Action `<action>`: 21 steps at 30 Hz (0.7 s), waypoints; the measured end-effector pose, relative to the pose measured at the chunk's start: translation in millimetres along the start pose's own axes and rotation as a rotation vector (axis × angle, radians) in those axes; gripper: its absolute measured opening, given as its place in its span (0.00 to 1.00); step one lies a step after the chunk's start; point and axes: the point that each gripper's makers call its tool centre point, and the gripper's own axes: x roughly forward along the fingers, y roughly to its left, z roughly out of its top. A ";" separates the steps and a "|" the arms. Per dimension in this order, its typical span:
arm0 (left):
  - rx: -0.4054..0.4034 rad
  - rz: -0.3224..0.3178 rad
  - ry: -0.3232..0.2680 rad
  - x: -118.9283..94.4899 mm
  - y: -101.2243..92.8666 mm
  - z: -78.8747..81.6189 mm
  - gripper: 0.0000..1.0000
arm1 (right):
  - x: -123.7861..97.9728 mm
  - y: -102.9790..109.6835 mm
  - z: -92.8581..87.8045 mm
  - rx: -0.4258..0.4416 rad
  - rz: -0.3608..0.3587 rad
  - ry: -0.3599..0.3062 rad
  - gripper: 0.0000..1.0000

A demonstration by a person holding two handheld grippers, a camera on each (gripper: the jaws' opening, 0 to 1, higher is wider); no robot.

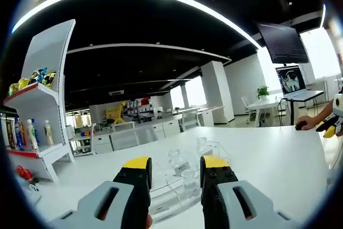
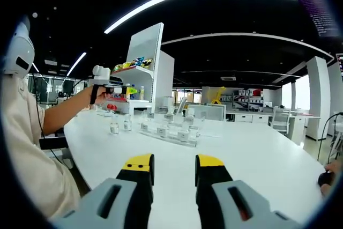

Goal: Identify the label on the chemical reagent bottle, grasp the chemical reagent bottle, and place it in the designated position on the reagent rack

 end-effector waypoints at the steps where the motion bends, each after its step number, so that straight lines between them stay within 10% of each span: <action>1: 0.000 0.001 0.000 -2.8 -0.2 -0.9 0.37 | -0.3 0.0 -0.1 0.000 -0.001 0.000 0.30; 21: 0.007 -0.009 0.001 -58.5 -19.0 -12.5 0.37 | -2.0 4.8 -3.1 -0.003 0.005 0.005 0.30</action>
